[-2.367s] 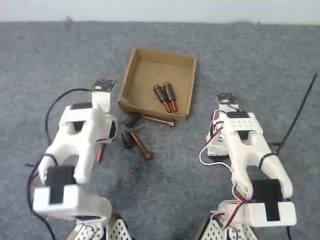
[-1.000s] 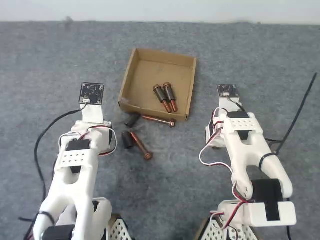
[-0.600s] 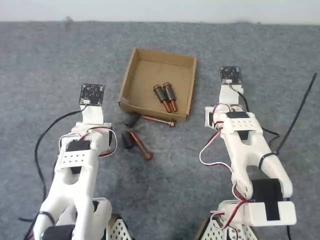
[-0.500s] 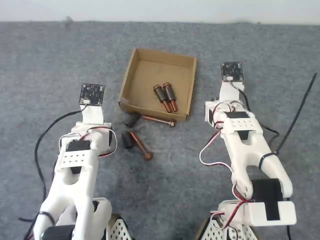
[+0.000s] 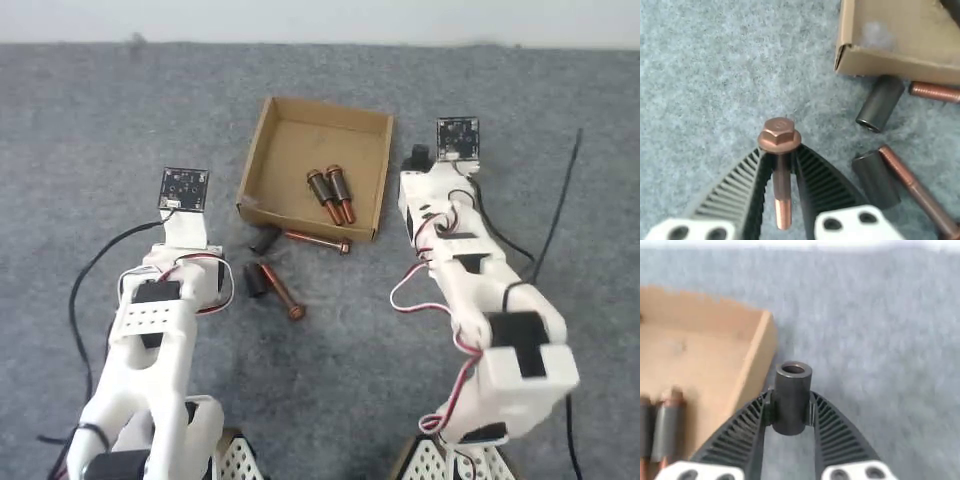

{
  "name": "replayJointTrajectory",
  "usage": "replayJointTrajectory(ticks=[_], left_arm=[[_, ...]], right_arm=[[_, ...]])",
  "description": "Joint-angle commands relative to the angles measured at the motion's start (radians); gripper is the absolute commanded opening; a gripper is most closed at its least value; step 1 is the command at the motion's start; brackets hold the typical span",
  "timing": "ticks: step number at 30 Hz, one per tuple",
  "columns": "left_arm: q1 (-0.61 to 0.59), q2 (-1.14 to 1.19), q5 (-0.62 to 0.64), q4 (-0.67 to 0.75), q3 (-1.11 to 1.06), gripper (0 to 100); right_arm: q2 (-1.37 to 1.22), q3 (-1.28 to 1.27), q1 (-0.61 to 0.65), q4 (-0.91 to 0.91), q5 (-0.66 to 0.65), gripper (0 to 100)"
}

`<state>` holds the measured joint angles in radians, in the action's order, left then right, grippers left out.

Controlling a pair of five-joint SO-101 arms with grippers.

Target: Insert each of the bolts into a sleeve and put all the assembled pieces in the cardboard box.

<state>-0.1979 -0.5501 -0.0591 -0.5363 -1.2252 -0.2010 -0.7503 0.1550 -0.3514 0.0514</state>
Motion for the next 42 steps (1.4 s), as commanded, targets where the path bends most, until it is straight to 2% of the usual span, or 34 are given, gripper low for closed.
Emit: replayJointTrajectory(ticks=[1,6,10,17,29,35,42], left_arm=[[0.002,-0.048,0.006,0.051,0.007,1],[0.0,-0.043,0.006,0.066,0.005,1],[0.0,-0.043,0.006,0.066,0.005,1],[0.0,-0.043,0.006,0.066,0.005,1],[0.0,-0.049,0.006,0.068,-0.007,1],[0.0,-0.049,0.006,0.068,-0.008,1],[0.0,-0.049,0.006,0.068,-0.008,1]], right_arm=[[-0.053,0.054,0.01,-0.245,-0.021,0.8],[-0.185,0.051,0.012,-0.542,-0.023,0.7],[-0.245,0.018,0.005,-0.699,-0.023,0.7],[-0.236,-0.218,0.012,-0.977,-0.025,0.7],[-0.211,-0.529,0.013,-1.267,-0.084,0.7],[-0.209,-0.649,0.018,-1.366,-0.086,0.7],[-0.208,-0.816,0.091,-1.409,-0.087,0.7]])
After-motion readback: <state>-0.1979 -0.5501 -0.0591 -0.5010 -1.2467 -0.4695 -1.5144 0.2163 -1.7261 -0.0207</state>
